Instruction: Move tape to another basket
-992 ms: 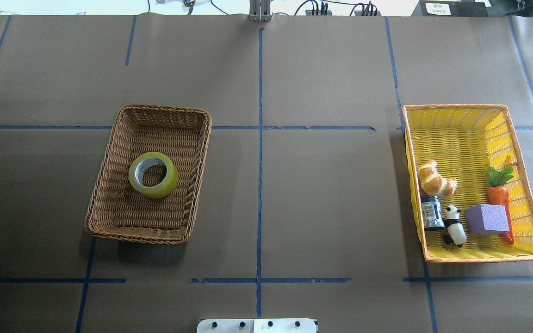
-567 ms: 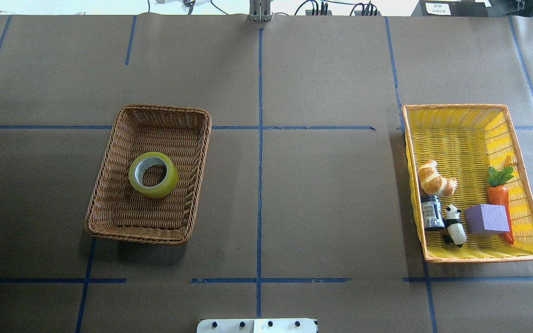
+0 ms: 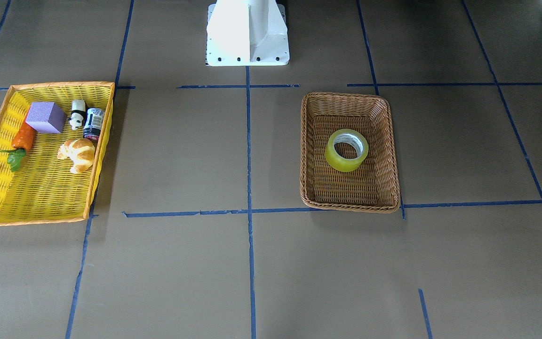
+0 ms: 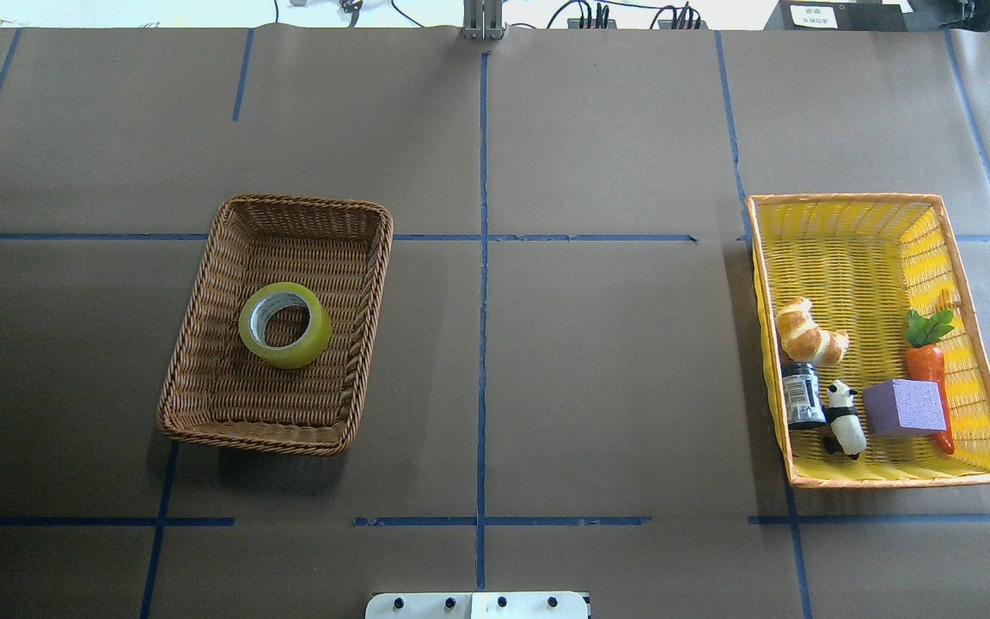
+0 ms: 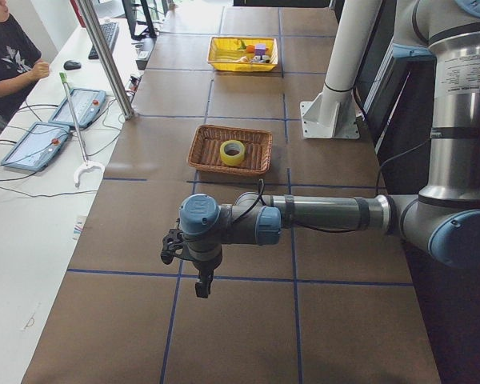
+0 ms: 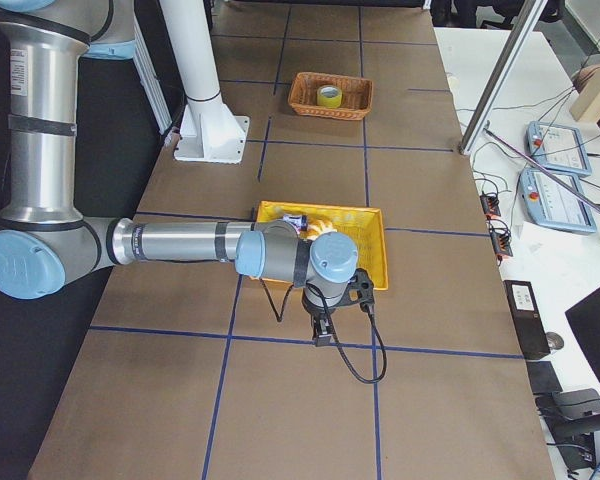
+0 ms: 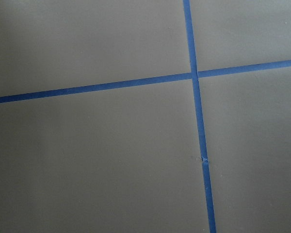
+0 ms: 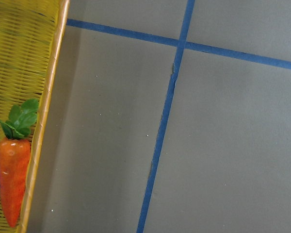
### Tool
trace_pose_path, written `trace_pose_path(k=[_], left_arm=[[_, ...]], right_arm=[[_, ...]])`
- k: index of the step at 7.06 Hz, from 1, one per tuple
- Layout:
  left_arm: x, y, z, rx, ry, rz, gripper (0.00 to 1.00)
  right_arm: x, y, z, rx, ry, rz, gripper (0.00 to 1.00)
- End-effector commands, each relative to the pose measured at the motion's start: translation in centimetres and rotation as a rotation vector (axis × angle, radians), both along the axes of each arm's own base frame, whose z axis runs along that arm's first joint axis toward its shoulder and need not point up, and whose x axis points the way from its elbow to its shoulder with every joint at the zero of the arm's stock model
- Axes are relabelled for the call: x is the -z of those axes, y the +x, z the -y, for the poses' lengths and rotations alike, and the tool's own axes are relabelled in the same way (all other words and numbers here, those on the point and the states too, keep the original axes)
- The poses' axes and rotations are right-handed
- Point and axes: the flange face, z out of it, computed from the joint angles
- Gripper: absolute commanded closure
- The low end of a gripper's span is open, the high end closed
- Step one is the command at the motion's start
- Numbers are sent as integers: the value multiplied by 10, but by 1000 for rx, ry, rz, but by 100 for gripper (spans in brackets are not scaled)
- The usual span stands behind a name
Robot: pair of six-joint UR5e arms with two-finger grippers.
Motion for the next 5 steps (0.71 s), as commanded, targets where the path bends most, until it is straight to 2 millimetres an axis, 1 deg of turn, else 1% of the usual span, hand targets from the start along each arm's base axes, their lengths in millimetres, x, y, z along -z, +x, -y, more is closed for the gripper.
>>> trace_pose_path(k=[1, 2, 3, 5], left_arm=[[7, 1, 2, -8, 29, -9, 0], [2, 3, 1, -9, 17, -23, 0], [3, 3, 2, -9, 18, -18, 0], [-2, 5, 0, -14, -7, -15, 0]], right_arm=[[-3, 0, 0, 0, -7, 0, 0], [-3, 0, 0, 0, -8, 0, 0], [-5, 0, 0, -1, -12, 0, 0], [-9, -2, -1, -1, -24, 6, 0]])
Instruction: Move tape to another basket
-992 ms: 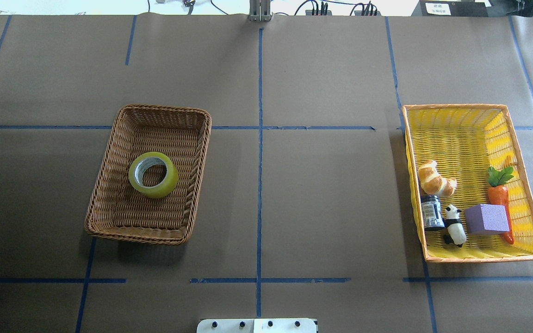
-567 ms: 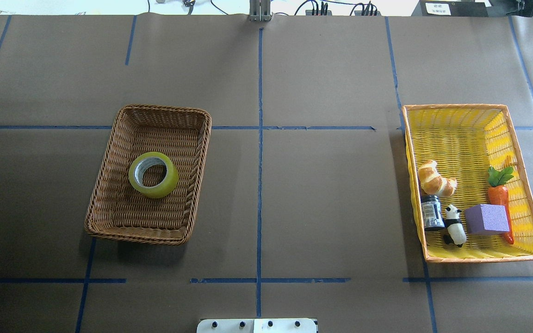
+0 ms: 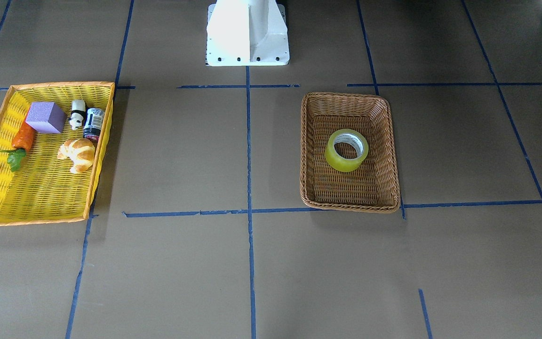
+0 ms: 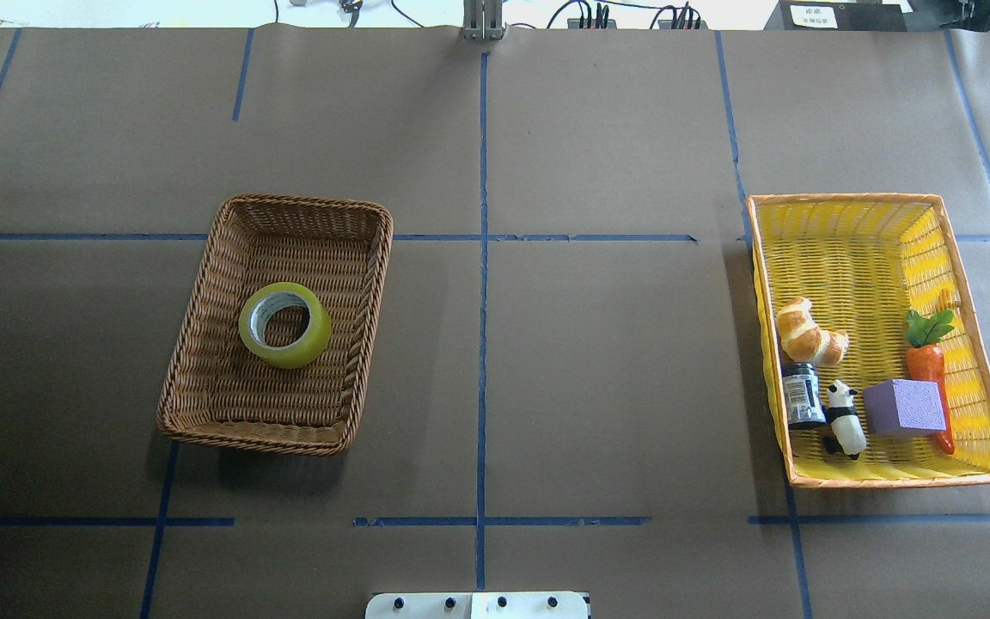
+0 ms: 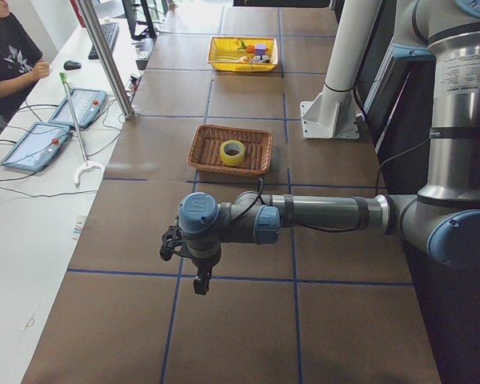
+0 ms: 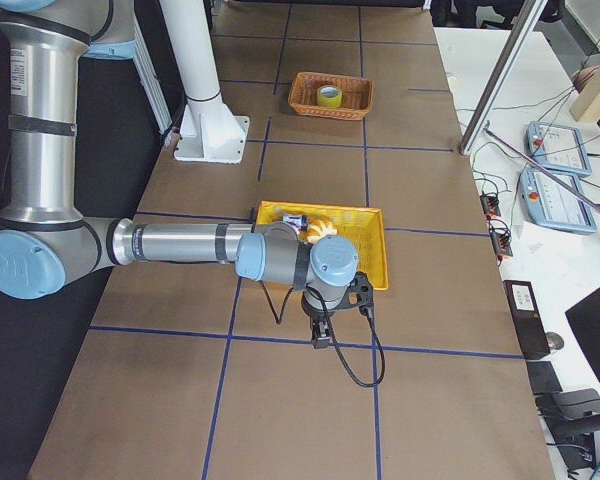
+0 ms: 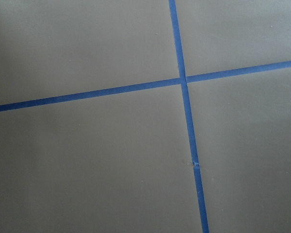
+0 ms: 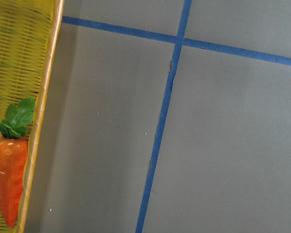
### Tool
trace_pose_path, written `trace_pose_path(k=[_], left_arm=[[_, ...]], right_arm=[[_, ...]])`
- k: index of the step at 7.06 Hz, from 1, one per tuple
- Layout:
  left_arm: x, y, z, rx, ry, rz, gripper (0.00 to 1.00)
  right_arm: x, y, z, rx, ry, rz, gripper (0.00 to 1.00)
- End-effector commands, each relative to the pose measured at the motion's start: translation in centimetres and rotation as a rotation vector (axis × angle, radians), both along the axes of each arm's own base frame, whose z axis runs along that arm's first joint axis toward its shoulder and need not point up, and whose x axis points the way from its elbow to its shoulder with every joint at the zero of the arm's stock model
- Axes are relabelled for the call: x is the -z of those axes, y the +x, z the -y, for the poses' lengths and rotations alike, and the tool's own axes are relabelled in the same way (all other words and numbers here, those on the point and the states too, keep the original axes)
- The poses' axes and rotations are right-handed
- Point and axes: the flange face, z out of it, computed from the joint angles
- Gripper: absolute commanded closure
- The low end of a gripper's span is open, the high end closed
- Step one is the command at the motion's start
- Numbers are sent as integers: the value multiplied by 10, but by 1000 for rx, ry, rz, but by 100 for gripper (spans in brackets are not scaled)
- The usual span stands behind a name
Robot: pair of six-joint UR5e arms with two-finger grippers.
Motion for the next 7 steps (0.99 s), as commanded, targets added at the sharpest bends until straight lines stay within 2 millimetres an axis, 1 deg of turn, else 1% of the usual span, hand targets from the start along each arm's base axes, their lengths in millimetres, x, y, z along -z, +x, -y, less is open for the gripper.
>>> trace_pose_path(k=[1, 2, 4, 6, 7], left_arm=[[-2, 7, -2, -18, -34, 2, 0], [-8, 10, -5, -28, -53, 5, 0], [-8, 11, -10, -42, -44, 4, 0], [-5, 11, -7, -42, -36, 4, 0], [-2, 12, -4, -43, -30, 6, 0]], right_arm=[[-3, -1, 0, 0, -7, 3, 0], [-5, -1, -1, -1, -13, 4, 0], [-5, -1, -1, 0, -11, 6, 0], [-5, -2, 0, 0, 1, 7, 0], [-9, -2, -2, -2, 3, 7, 0]])
